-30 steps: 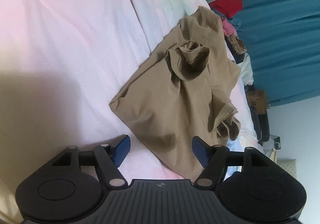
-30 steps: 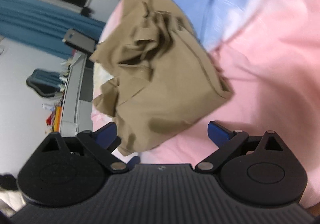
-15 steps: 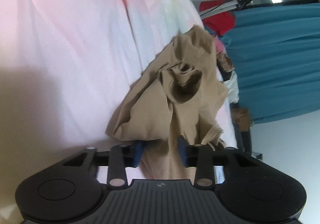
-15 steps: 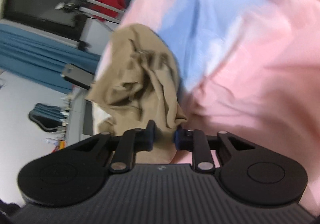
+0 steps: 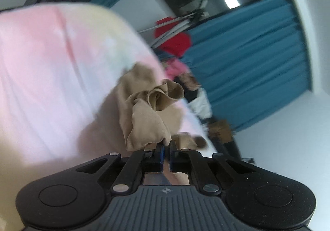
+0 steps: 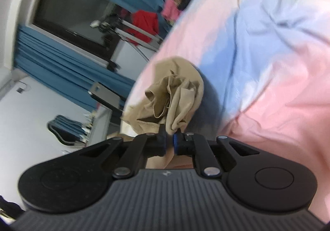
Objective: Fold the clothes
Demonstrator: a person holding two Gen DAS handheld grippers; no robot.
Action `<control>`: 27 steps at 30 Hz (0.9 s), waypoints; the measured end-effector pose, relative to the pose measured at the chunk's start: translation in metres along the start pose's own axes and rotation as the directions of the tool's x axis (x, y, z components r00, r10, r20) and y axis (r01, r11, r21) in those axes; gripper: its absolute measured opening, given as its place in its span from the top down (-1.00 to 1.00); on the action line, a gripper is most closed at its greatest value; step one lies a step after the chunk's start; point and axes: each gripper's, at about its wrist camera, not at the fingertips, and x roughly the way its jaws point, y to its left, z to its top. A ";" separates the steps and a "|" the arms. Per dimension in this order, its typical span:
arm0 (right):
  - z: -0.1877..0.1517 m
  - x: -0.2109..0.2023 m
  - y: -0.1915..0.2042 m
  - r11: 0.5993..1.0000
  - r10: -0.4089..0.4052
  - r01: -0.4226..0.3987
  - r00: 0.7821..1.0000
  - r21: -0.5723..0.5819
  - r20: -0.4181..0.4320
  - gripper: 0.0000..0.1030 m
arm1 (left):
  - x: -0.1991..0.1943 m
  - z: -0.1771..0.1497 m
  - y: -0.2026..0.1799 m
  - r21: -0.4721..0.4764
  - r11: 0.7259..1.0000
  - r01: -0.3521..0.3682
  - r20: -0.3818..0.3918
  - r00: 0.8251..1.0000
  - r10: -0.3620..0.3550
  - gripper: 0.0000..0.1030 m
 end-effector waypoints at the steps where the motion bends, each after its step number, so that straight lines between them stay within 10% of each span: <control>1: 0.000 -0.011 0.006 1.000 0.019 -0.019 1.000 -0.005 0.016 0.81 | -0.010 -0.001 -0.007 0.006 1.000 0.014 0.009 1.000 -0.014 0.92; 11: -0.023 -0.123 0.017 0.999 0.052 -0.052 0.999 0.006 0.012 0.81 | -0.114 -0.060 -0.035 -0.024 0.999 0.028 0.003 1.000 -0.028 0.92; 19: -0.013 -0.086 0.017 1.000 0.000 0.000 1.000 0.012 0.020 0.81 | -0.075 -0.044 -0.018 -0.107 0.994 -0.022 0.005 1.000 0.023 0.91; 27: 0.026 0.010 0.039 0.996 -0.087 0.088 0.996 0.011 -0.010 0.81 | 0.003 0.013 -0.042 0.029 0.988 -0.154 0.007 0.988 0.154 0.89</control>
